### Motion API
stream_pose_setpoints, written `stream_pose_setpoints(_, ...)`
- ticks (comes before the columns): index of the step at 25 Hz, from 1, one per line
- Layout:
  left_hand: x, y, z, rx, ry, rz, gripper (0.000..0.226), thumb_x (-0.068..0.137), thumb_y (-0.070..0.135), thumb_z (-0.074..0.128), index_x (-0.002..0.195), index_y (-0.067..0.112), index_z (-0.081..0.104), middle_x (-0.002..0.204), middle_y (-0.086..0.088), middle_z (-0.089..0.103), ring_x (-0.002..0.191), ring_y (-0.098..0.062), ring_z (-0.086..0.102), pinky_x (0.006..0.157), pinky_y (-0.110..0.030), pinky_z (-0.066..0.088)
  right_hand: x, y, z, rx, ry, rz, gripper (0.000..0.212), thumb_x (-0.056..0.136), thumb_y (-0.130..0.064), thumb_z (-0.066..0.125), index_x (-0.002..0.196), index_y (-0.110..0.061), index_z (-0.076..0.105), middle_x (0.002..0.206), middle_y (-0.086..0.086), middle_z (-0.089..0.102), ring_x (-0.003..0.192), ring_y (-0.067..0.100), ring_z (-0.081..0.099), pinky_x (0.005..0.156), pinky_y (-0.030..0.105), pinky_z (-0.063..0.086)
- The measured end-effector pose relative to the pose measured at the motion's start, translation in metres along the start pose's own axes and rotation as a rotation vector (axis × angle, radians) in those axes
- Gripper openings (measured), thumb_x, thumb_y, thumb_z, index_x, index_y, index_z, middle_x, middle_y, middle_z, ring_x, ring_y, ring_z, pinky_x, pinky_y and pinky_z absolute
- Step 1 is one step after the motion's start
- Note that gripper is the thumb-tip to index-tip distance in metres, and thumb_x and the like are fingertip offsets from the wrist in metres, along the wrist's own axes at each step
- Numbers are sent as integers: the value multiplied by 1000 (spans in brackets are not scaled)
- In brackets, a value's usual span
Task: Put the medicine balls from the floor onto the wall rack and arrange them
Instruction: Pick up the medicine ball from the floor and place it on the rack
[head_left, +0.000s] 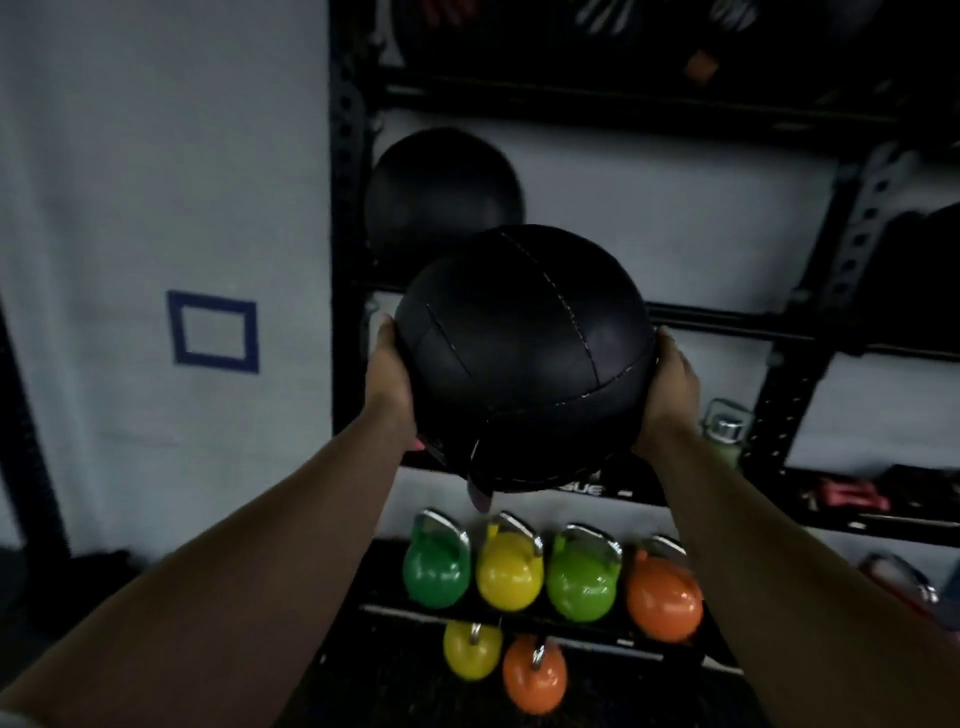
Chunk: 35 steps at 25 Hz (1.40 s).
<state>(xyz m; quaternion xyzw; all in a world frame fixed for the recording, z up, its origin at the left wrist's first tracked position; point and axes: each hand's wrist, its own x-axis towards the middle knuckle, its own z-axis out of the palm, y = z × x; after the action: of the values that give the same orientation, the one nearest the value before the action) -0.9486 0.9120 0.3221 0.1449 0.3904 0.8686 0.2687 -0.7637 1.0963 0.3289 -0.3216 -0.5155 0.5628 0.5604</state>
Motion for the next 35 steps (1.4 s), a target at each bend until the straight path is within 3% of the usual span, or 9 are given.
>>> stream_pose_setpoints(6, 32, -24, 118, -33, -186, 46, 70, 99, 68, 43, 140, 16, 66, 139, -11, 68, 125, -33, 64, 115, -44, 46, 72, -65, -57, 48, 35, -142, 33, 88, -59, 56, 88, -31, 73, 106, 2, 75, 106, 25, 69, 101, 45, 54)
stream_pose_setpoints(10, 67, -47, 173, -30, -283, 75, 67, 103, 63, 38, 139, 15, 65, 127, -12, 73, 115, -28, 67, 96, -38, 54, 143, -71, -66, 76, 9, -179, 31, 93, -55, 54, 85, -31, 71, 104, 3, 74, 105, 26, 68, 100, 45, 54)
stream_pose_setpoints(14, 121, -52, 201, -11, -256, 136, 68, 98, 68, 46, 135, 17, 70, 130, -14, 74, 123, -35, 67, 108, -46, 51, 209, -73, -43, 99, -28, -185, 26, 95, -51, 54, 87, -33, 70, 105, 0, 72, 105, 25, 67, 96, 41, 54)
stream_pose_setpoints(18, 202, -45, 224, 93, -197, 184, 75, 83, 79, 56, 129, 23, 75, 124, -12, 77, 119, -36, 70, 109, -53, 50, 292, -73, 4, 95, -78, -191, 31, 90, -56, 55, 99, -33, 73, 111, 0, 75, 106, 25, 69, 99, 44, 56)
stream_pose_setpoints(22, 298, -42, 239, 81, -172, 194, 100, 51, 90, 75, 131, 30, 72, 131, -8, 74, 122, -36, 69, 107, -54, 52, 363, -67, 55, 112, -102, -203, 36, 86, -59, 58, 97, -30, 75, 107, -1, 77, 107, 26, 71, 98, 43, 57)
stream_pose_setpoints(27, 364, -59, 263, 161, 49, 466, 81, 67, 82, 70, 132, 34, 67, 135, 1, 68, 124, -22, 66, 109, -47, 51, 436, -42, 96, 117, -94, -219, 35, 90, -56, 55, 104, -30, 74, 110, 0, 75, 107, 25, 69, 102, 47, 54)
stream_pose_setpoints(30, 385, -81, 272, 321, 6, 621, 80, 74, 78, 69, 140, 34, 61, 148, 3, 55, 138, -19, 53, 118, -45, 42, 469, -17, 105, 93, -99, -207, 40, 90, -60, 55, 106, -28, 74, 112, 0, 75, 108, 25, 69, 105, 48, 53)
stream_pose_setpoints(33, 405, -97, 284, 526, 1, 764, 66, 92, 58, 65, 148, 27, 53, 153, 0, 47, 144, -18, 42, 121, -37, 33, 493, 6, 125, -18, -115, -210, 72, 76, -85, 49, 124, -35, 69, 126, 1, 70, 120, 30, 64, 111, 51, 48)
stream_pose_setpoints(35, 412, -108, 291, 584, 64, 843, 71, 92, 62, 58, 150, 21, 51, 154, -3, 47, 145, -19, 40, 118, -30, 28, 505, 16, 134, -35, -84, -229, 79, 74, -91, 43, 129, -39, 64, 132, 6, 65, 125, 33, 60, 112, 52, 45)
